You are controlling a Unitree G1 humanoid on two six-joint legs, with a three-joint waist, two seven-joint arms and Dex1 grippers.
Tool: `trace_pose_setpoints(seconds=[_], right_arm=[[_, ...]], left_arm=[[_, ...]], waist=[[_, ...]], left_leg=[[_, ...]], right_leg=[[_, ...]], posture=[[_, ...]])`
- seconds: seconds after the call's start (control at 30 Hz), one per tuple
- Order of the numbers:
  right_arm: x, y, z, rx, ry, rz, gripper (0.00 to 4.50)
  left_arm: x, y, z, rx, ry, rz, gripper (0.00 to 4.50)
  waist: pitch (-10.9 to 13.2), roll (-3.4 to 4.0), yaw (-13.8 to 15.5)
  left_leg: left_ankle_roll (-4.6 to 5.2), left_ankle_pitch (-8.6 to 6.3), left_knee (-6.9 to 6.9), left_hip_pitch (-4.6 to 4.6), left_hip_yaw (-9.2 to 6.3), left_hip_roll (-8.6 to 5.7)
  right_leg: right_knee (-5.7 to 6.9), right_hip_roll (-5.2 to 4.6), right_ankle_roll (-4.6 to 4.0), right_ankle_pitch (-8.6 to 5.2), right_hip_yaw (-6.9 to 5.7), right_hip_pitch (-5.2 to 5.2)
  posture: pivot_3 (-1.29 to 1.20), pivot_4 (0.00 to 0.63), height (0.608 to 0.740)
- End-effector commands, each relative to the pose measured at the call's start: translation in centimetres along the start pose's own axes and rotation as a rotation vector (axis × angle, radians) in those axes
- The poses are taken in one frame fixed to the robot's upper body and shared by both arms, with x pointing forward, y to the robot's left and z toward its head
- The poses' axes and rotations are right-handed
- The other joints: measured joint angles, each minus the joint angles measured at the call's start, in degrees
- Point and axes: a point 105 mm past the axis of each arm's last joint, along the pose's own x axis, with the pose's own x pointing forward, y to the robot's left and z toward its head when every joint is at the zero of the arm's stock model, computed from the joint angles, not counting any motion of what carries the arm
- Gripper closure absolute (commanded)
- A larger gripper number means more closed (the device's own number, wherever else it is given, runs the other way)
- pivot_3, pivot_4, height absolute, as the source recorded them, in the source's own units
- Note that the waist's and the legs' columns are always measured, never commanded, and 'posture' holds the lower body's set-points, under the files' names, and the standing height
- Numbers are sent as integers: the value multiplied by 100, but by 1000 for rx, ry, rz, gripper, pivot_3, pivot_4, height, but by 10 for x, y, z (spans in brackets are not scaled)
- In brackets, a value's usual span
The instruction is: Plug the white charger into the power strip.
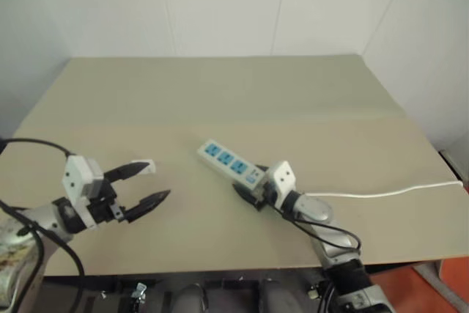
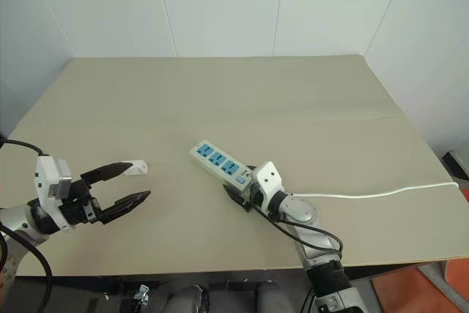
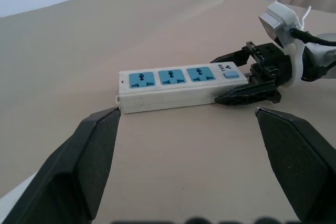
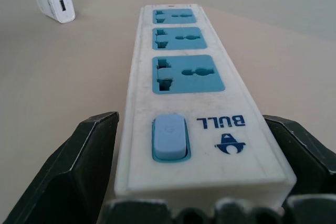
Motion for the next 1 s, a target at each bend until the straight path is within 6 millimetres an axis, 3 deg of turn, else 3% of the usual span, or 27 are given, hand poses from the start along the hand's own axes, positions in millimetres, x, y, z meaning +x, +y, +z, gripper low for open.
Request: trace_pose_setpoints(seconds=[0.03, 0.37, 0.53, 0.7, 0.93, 1.0], right_arm=[[9, 6, 2, -6, -21, 43, 23], [13, 9, -6, 21, 2, 107, 23], [12, 11, -11, 14, 16, 141, 1073], [13, 12, -10, -4, 11, 165, 1070], [17, 16, 45, -27, -212, 343, 1070], [14, 22, 53, -41, -232, 443, 1070]], left_arm=[[-1, -3, 10, 30, -20, -19, 0], [-1, -4, 10, 30, -19, -17, 0], [-2, -4, 10, 30, -17, -11, 0], [-2, -4, 11, 31, -17, -12, 0], [-3, 0, 13, 41, -11, -22, 0], [-4, 2, 14, 45, -7, -24, 0]], waist=[[0, 0, -8], [-2, -3, -117], [-2, -4, -114], [-4, -6, -115], [-1, -4, -121], [2, -2, -126]], left_leg=[[0, 0, 0, 3, 0, 1], [0, 0, 0, 17, 0, 2], [0, 0, 0, 17, 0, 3], [0, 0, 0, 19, -1, 3], [0, 0, 0, 9, -1, 4], [0, 0, -2, 5, -1, 4]], right_leg=[[0, 0, 0, 0, 0, 3], [3, 2, 0, 0, 1, 12], [2, 2, 0, 0, 1, 13], [3, 2, 0, 0, 1, 14], [3, 3, 0, 0, 0, 4], [3, 3, 0, 0, 1, 0]], posture=[[0, 150, 740], [0, 150, 740], [0, 150, 740], [0, 150, 740], [0, 150, 740], [0, 150, 740]])
